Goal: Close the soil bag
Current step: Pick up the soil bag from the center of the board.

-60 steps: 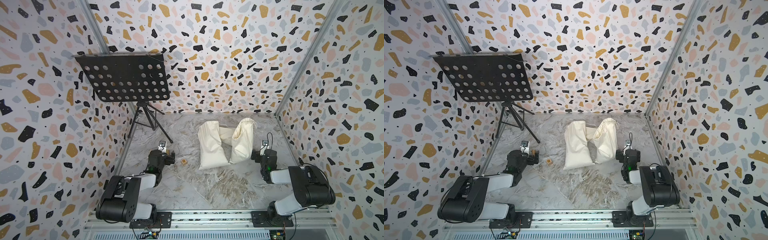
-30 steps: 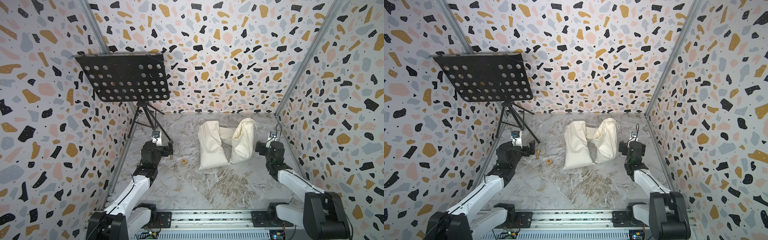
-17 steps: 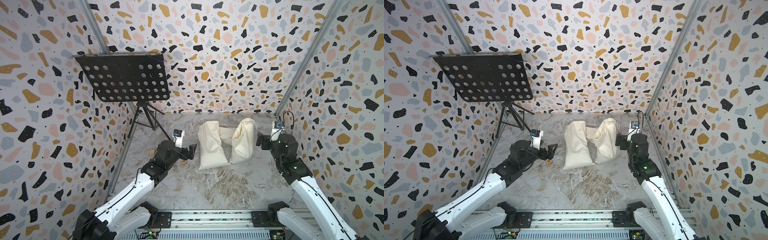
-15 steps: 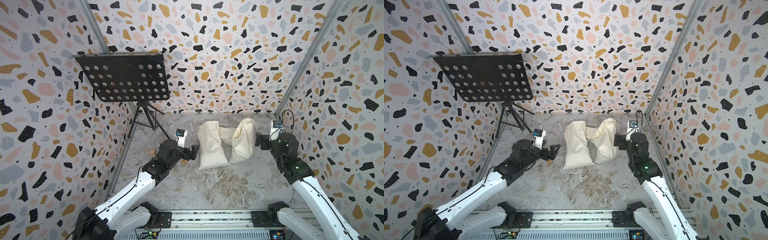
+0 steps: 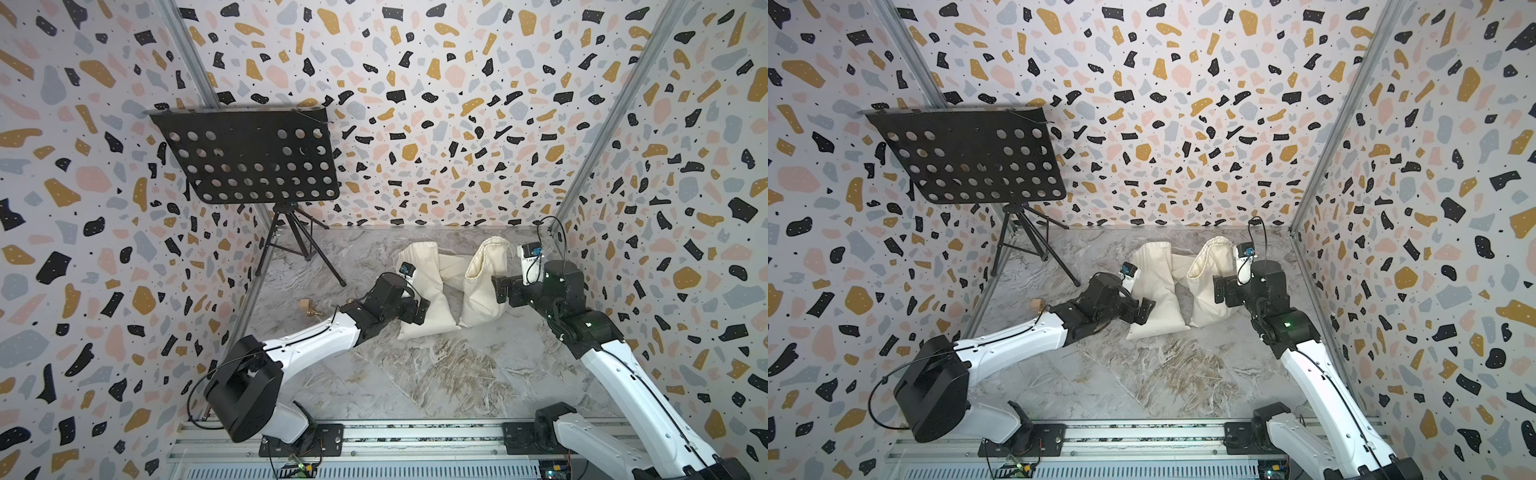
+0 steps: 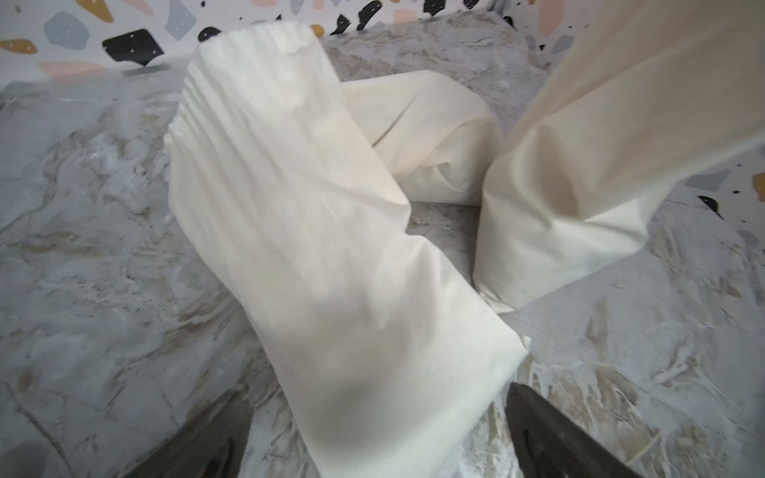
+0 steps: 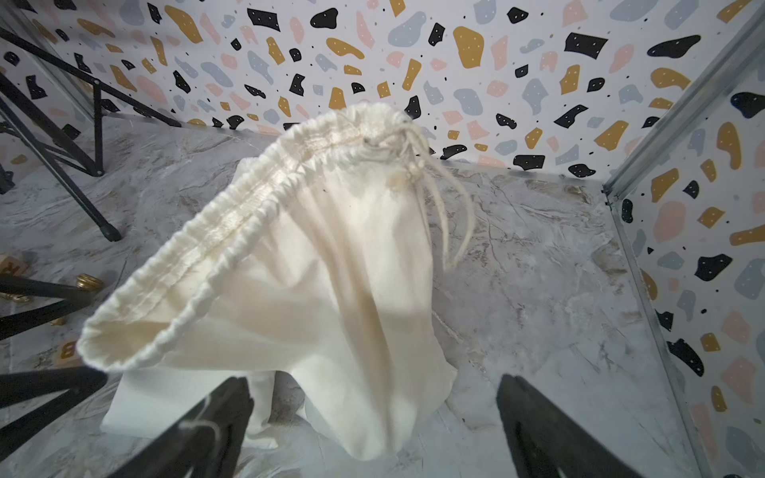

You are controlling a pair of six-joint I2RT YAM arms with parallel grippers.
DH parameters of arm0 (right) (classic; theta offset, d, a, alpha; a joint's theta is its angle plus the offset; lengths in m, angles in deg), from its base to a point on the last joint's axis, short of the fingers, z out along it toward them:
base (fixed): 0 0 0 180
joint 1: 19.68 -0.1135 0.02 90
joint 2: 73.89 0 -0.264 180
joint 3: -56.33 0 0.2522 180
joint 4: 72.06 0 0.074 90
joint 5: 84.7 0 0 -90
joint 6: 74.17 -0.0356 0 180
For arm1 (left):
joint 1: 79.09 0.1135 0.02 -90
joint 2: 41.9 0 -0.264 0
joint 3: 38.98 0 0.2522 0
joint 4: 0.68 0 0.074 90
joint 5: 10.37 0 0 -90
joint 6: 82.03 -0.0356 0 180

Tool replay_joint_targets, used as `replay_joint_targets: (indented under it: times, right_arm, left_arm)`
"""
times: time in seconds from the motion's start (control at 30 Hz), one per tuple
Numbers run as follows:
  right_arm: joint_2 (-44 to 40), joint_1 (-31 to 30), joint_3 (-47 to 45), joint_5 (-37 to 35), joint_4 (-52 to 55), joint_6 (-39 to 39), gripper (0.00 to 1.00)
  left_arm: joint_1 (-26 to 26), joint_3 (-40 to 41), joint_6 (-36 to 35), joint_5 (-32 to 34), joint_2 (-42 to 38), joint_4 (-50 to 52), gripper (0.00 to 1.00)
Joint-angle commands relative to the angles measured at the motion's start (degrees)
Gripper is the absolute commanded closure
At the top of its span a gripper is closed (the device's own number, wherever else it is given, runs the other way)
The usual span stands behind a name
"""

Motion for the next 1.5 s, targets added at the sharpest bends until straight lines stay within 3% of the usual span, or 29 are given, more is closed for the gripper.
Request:
replay_joint_targets:
  times: [0.0, 0.2, 0.3, 0.33, 0.4, 0.47, 0.5, 0.57, 0.8, 0.97, 1.27, 1.47]
  right_arm:
    - [-1.54, -0.44, 1.32, 1.42, 0.12, 0.41, 0.00]
    - [-2.89, -0.63, 0.98, 1.11, -0.21, 0.52, 0.00]
    - [-3.38, -0.63, 0.94, 1.20, -0.25, 0.62, 0.00]
    - [-3.60, -0.63, 0.90, 1.19, -0.23, 0.65, 0.00]
    - [-3.95, -0.67, 0.98, 1.07, 0.01, 0.74, 0.00]
    - [-4.37, -0.72, 1.05, 0.91, 0.11, 0.85, 0.00]
    - [-4.60, -0.72, 1.11, 0.97, 0.27, 0.90, 0.00]
    - [-4.88, -0.72, 1.59, 1.56, 0.72, 0.87, 0.00]
    - [-5.55, -2.49, 5.42, 4.60, 3.88, 1.06, 0.00]
    - [0.38, -5.46, 13.68, 12.40, 8.06, 1.05, 0.00]
    - [15.62, -11.53, 25.01, 24.82, 11.23, 3.99, 0.00]
    - [24.24, -12.45, 28.12, 33.93, 11.12, 8.48, 0.00]
  left_arm:
    - [5.64, -4.94, 4.31, -2.46, 6.13, -1.51, 0.00]
    - [11.10, -13.72, 10.04, -15.52, 20.00, -4.12, 0.00]
    - [12.58, -17.60, 12.14, -20.00, 25.63, -5.09, 0.09]
    - [12.99, -18.62, 12.37, -20.78, 26.74, -5.04, 0.15]
    - [13.45, -19.99, 12.30, -22.37, 27.53, -5.06, 0.37]
    - [13.46, -19.53, 11.73, -23.22, 25.74, -5.74, 0.75]
    - [13.46, -18.77, 11.18, -23.01, 24.18, -6.02, 0.89]
    - [13.46, -17.03, 9.26, -21.78, 19.93, -5.81, 1.00]
    - [11.84, -10.60, -5.03, -15.42, 1.75, -1.93, 1.00]
    - [7.69, -4.09, -15.67, -11.45, -9.00, -4.84, 1.00]
    - [7.31, 9.70, -22.55, -11.87, -15.68, -19.36, 1.00]
    - [7.31, 14.35, -24.15, -13.66, -18.69, -24.41, 1.00]
